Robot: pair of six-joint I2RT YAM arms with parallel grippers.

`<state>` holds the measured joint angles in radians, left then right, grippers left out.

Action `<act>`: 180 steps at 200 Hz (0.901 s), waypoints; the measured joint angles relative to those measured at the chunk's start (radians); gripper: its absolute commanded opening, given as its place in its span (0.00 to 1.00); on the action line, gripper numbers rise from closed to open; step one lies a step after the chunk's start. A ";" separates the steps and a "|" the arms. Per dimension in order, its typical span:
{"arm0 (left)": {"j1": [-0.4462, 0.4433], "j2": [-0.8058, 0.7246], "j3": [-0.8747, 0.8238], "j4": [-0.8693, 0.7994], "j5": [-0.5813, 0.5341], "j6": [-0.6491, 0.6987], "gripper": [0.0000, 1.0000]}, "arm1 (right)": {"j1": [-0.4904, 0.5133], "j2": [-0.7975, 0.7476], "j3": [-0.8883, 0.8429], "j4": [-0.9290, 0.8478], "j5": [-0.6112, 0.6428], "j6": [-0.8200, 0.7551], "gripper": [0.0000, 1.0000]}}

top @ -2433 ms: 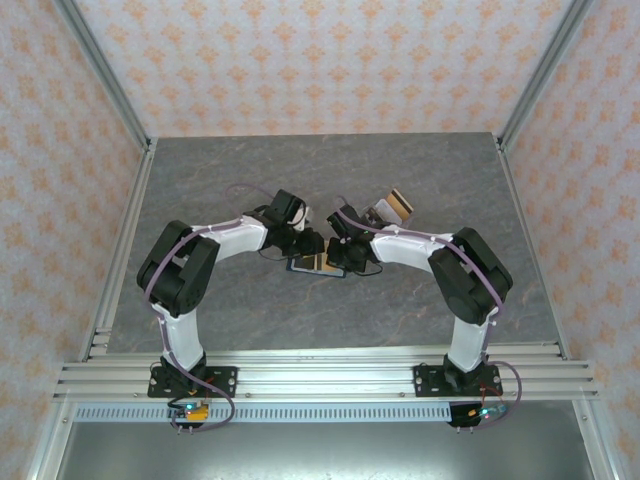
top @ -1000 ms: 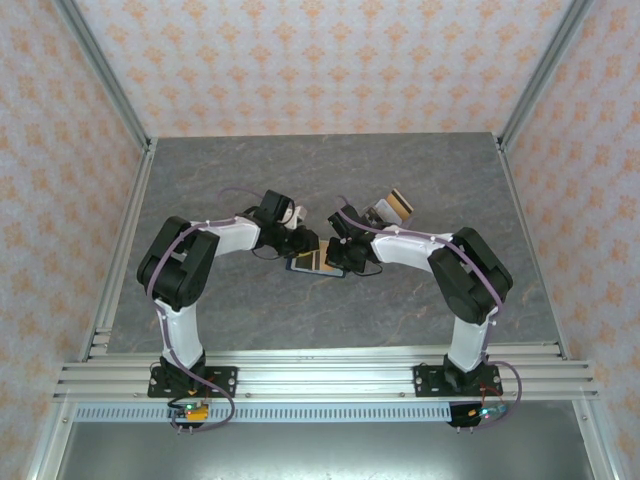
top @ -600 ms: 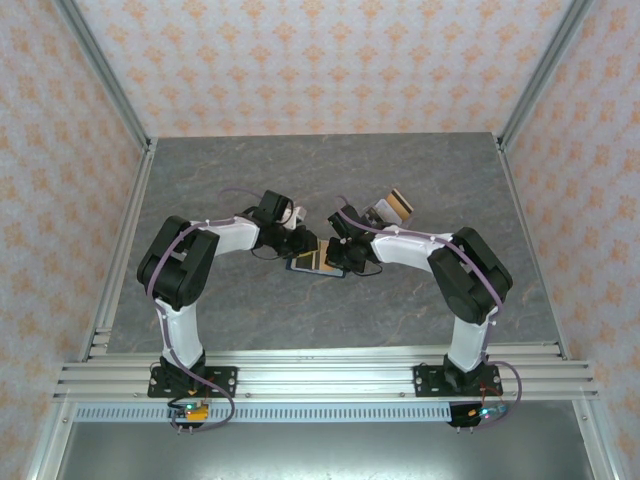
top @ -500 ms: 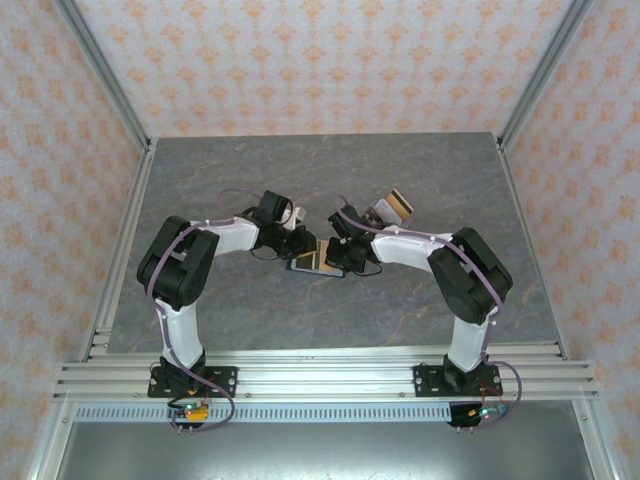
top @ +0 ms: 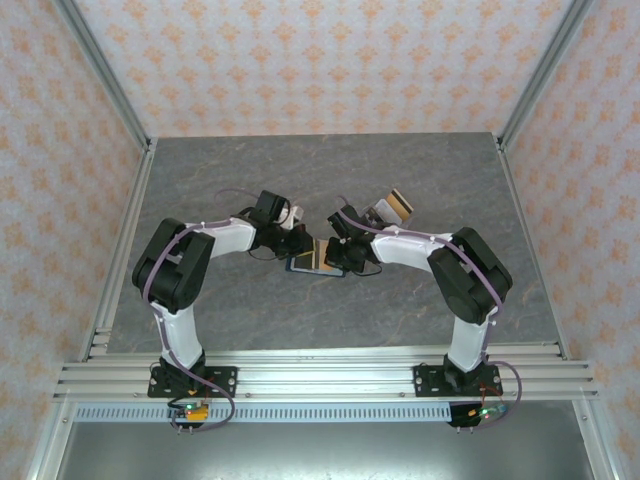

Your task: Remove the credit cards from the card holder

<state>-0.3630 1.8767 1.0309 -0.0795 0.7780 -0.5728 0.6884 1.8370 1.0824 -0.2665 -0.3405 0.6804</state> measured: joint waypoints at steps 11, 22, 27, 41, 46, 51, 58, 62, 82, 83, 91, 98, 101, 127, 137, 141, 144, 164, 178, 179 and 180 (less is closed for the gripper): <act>0.007 -0.008 -0.008 -0.007 -0.002 0.000 0.05 | 0.000 -0.002 -0.006 0.007 0.002 0.002 0.11; 0.014 -0.015 -0.013 -0.013 -0.006 0.003 0.05 | 0.000 -0.006 -0.013 0.015 0.004 0.004 0.11; 0.018 -0.019 -0.013 -0.019 -0.008 0.004 0.05 | 0.000 -0.008 -0.016 0.018 0.006 0.005 0.11; 0.024 -0.032 -0.014 -0.034 -0.019 0.012 0.04 | 0.000 -0.015 -0.024 0.023 0.011 0.011 0.11; 0.026 -0.037 -0.014 -0.039 -0.023 0.018 0.04 | 0.000 -0.018 -0.026 0.024 0.014 0.011 0.11; 0.026 -0.044 -0.014 -0.046 -0.027 0.024 0.04 | 0.000 -0.021 -0.029 0.024 0.019 0.014 0.11; 0.026 -0.054 -0.014 -0.057 -0.035 0.031 0.04 | 0.000 -0.024 -0.031 0.023 0.024 0.016 0.11; 0.028 -0.060 -0.014 -0.064 -0.039 0.034 0.04 | 0.000 -0.025 -0.032 0.022 0.027 0.016 0.11; 0.032 -0.100 -0.014 -0.106 -0.066 0.058 0.04 | 0.000 -0.037 -0.040 0.021 0.034 0.015 0.15; 0.032 -0.103 -0.014 -0.109 -0.069 0.059 0.04 | 0.000 -0.040 -0.042 0.021 0.035 0.016 0.15; 0.036 -0.123 -0.014 -0.128 -0.085 0.065 0.04 | 0.000 -0.054 -0.051 0.021 0.037 0.017 0.17; 0.038 -0.144 -0.014 -0.143 -0.106 0.068 0.04 | 0.000 -0.073 -0.062 0.021 0.037 0.016 0.19; 0.039 -0.153 -0.016 -0.148 -0.115 0.069 0.04 | 0.000 -0.080 -0.066 0.022 0.037 0.014 0.20; 0.044 -0.256 -0.045 -0.149 -0.152 0.047 0.04 | -0.009 -0.189 -0.101 0.029 0.037 0.029 0.36; 0.044 -0.297 -0.055 -0.147 -0.159 0.033 0.04 | -0.018 -0.236 -0.103 0.038 0.037 0.027 0.43; 0.044 -0.312 -0.059 -0.144 -0.161 0.023 0.04 | -0.021 -0.248 -0.103 0.042 0.037 0.030 0.45; 0.044 -0.324 -0.062 -0.142 -0.161 0.020 0.04 | -0.025 -0.261 -0.103 0.048 0.037 0.029 0.46; 0.044 -0.403 -0.079 -0.124 -0.160 -0.024 0.04 | -0.045 -0.320 -0.103 0.084 0.026 0.026 0.58; 0.044 -0.450 -0.085 -0.096 -0.146 -0.062 0.04 | -0.057 -0.343 -0.103 0.111 0.004 0.024 0.63; 0.044 -0.453 -0.085 -0.093 -0.144 -0.066 0.04 | -0.060 -0.346 -0.103 0.119 -0.003 0.025 0.64; 0.044 -0.453 -0.085 -0.093 -0.144 -0.066 0.04 | -0.060 -0.346 -0.103 0.119 -0.003 0.025 0.64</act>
<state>-0.3187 1.4235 0.9455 -0.1730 0.6338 -0.6388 0.6289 1.4914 0.9794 -0.1478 -0.3431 0.7055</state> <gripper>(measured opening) 0.049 0.596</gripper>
